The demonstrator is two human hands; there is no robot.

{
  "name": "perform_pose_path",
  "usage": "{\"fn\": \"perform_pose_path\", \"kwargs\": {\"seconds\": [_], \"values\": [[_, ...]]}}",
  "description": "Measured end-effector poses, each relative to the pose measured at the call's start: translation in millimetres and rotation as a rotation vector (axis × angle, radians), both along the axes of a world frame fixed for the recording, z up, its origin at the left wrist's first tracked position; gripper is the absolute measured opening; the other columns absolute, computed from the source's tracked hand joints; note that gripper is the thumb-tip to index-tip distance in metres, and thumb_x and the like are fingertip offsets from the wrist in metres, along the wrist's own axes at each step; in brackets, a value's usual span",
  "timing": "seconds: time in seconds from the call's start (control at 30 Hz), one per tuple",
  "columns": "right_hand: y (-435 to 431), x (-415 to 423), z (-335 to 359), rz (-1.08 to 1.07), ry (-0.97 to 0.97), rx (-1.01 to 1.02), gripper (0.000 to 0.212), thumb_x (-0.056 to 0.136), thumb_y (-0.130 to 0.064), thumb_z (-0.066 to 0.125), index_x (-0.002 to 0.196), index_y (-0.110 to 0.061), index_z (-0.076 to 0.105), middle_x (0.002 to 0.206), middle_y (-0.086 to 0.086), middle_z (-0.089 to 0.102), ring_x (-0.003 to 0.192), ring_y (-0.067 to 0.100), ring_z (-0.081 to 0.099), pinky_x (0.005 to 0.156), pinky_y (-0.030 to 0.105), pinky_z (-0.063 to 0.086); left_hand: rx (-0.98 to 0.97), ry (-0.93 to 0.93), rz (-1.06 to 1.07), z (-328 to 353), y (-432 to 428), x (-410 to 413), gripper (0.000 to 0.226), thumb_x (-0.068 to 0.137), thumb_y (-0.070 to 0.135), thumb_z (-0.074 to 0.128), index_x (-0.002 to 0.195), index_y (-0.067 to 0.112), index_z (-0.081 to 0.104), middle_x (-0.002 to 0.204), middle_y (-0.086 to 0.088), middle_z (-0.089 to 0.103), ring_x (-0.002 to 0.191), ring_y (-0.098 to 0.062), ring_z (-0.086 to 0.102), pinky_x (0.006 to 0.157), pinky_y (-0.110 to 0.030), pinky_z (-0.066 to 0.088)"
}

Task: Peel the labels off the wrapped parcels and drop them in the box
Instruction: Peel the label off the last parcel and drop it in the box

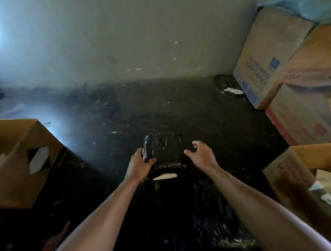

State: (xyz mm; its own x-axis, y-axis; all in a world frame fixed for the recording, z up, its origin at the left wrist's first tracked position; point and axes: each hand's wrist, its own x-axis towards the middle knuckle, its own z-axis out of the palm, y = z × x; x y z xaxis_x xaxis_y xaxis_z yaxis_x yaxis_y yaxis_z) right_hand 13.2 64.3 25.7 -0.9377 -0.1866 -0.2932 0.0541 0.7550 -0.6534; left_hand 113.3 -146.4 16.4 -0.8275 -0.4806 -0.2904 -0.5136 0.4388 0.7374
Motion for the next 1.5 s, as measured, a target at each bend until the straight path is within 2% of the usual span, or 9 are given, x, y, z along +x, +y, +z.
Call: {"fn": "perform_pose_path", "kwargs": {"seconds": [0.07,0.2,0.4,0.53,0.87,1.0,1.17,1.5], "values": [[-22.6,3.8,-11.9,-0.016,-0.087,-0.005,0.074,0.09,-0.047,0.068,0.152,-0.019,0.038,0.15,0.005,0.047,0.136,0.024,0.047,0.105,0.037,0.041,0.077,-0.014,-0.041,-10.9,-7.5,-4.0,0.05,0.087,0.029,0.07,0.133,0.025,0.048,0.118,0.009,0.059,0.114,-0.014,0.057,0.09,-0.028,0.042],[-44.9,9.1,-28.5,-0.055,-0.158,-0.019,0.082,0.091,-0.05,0.065,0.157,-0.022,0.025,0.158,0.006,0.038,0.143,0.025,0.039,0.111,0.038,0.036,0.189,0.009,-0.069,-21.8,-8.8,-18.1,0.061,0.091,0.031,0.066,0.144,0.028,0.037,0.116,0.015,0.051,0.108,-0.006,0.051,0.089,-0.025,0.038],[-52.4,11.3,-34.8,-0.096,-0.155,0.004,0.081,0.096,-0.048,0.06,0.159,-0.02,0.02,0.161,0.005,0.034,0.147,0.024,0.033,0.115,0.038,0.032,0.246,0.08,-0.01,-36.6,-4.0,-30.2,0.063,0.091,0.024,0.065,0.146,0.034,0.036,0.12,0.014,0.057,0.111,-0.008,0.057,0.087,-0.026,0.044],[-52.7,15.2,-30.0,-0.117,-0.131,0.012,0.082,0.092,-0.046,0.066,0.158,-0.017,0.026,0.158,0.005,0.038,0.146,0.023,0.035,0.115,0.038,0.033,0.281,0.073,0.045,-35.5,-6.7,-25.9,0.077,0.089,0.025,0.069,0.153,0.029,0.027,0.135,0.005,0.056,0.121,-0.014,0.055,0.1,-0.033,0.046],[-32.6,64.0,-18.0,-0.112,-0.097,-0.031,0.084,0.087,-0.043,0.075,0.154,-0.014,0.033,0.153,0.009,0.045,0.14,0.024,0.044,0.11,0.036,0.039,0.323,0.087,0.125,-28.0,4.5,21.3,0.069,0.092,0.018,0.065,0.151,0.03,0.03,0.149,0.001,0.044,0.134,-0.016,0.044,0.111,-0.039,0.036],[-18.9,84.0,-14.3,-0.103,-0.062,-0.052,0.079,0.088,-0.039,0.074,0.152,-0.013,0.037,0.148,0.01,0.05,0.133,0.024,0.051,0.103,0.033,0.045,0.34,0.102,0.127,-26.2,12.2,41.8,0.065,0.094,0.015,0.062,0.15,0.028,0.033,0.149,0.003,0.045,0.135,-0.015,0.043,0.113,-0.041,0.035],[-8.4,101.9,-15.1,-0.077,-0.03,-0.065,0.077,0.088,-0.038,0.074,0.151,-0.011,0.039,0.147,0.01,0.052,0.135,0.025,0.05,0.107,0.038,0.045,0.341,0.117,0.136,-24.6,21.3,60.2,0.064,0.094,0.014,0.061,0.15,0.029,0.034,0.147,0.005,0.047,0.135,-0.014,0.044,0.113,-0.043,0.036],[-0.2,128.7,-13.1,-0.02,0.025,-0.091,0.075,0.088,-0.039,0.074,0.149,-0.009,0.042,0.144,0.01,0.053,0.133,0.024,0.051,0.105,0.035,0.045,0.32,0.172,0.194,-23.6,31.4,94.3,0.062,0.094,0.015,0.061,0.149,0.026,0.036,0.145,0.005,0.048,0.131,-0.011,0.047,0.109,-0.034,0.038]]}}
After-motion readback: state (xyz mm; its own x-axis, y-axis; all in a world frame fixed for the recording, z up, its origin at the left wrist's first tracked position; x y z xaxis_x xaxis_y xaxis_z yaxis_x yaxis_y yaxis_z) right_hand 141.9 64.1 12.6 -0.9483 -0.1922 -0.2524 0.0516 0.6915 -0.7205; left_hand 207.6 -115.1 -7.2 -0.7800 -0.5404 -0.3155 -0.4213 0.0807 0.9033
